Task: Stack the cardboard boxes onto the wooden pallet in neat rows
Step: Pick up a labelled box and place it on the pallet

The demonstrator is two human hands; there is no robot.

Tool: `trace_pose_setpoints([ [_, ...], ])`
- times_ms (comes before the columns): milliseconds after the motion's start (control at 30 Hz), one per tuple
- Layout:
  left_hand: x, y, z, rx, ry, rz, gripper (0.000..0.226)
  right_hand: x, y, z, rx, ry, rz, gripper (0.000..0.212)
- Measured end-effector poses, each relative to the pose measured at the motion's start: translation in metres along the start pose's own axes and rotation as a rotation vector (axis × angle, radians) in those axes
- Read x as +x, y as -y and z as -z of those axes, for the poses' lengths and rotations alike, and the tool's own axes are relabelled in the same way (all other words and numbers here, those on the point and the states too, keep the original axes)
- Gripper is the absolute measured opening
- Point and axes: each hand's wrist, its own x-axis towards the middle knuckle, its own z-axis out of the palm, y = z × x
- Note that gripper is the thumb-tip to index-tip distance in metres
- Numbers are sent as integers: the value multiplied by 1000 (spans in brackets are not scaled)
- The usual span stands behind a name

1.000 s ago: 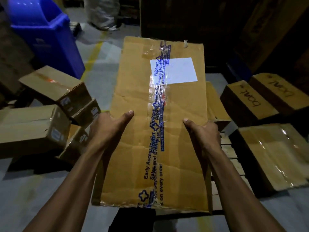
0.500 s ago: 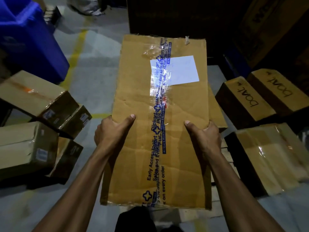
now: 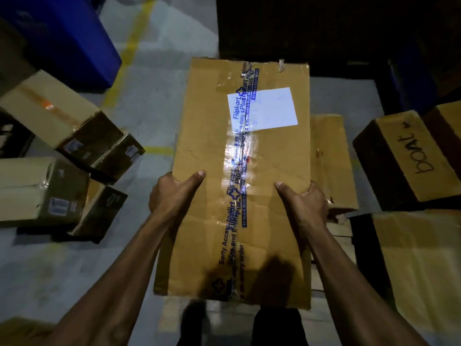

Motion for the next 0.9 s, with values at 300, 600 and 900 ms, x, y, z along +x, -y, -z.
trace_pose_setpoints([
  [300,87,21,-129,-4,2,216,71,165,-57,-38,-109,207,-65,84],
  [600,196,74,-243,-33,29,242,79,284,-137,-105,-105,174,-127,107],
  [900,262,97,-319,-79,143,223,61,369,-185,-133,-95,156,-46,80],
])
